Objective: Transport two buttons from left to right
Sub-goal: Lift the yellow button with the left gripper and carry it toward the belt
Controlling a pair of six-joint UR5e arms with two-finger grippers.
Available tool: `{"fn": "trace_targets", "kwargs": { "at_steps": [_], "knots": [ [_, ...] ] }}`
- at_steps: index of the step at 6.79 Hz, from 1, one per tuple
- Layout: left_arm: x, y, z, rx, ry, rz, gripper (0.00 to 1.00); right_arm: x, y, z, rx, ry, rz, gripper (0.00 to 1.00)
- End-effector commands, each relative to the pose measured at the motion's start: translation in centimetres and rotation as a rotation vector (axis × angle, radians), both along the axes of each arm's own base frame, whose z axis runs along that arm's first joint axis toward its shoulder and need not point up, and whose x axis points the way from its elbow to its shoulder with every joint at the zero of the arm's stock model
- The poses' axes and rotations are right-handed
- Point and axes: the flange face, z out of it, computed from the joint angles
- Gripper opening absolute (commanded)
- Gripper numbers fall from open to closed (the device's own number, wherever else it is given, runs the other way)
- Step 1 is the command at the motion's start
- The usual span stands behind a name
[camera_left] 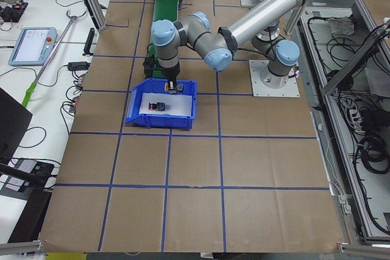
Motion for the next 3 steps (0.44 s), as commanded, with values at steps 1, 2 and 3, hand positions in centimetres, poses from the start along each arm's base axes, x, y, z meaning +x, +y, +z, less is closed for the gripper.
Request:
{"fn": "trace_targets", "kwargs": {
  "at_steps": [1,2,3],
  "knots": [
    [-9.6,-2.6,0.2,-0.023,0.005,0.054,0.01,0.0,0.0,-0.1,0.004,0.004,0.0,1.0],
    [-13.9,-3.2,-0.4,-0.023,0.007,0.06,0.01,0.0,0.0,-0.1,0.001,0.004,0.0,1.0],
    [-17.2,-3.6,-1.2,-0.021,0.005,0.077,0.01,0.0,0.0,0.0,-0.001,0.001,0.0,1.0]
  ]
}}
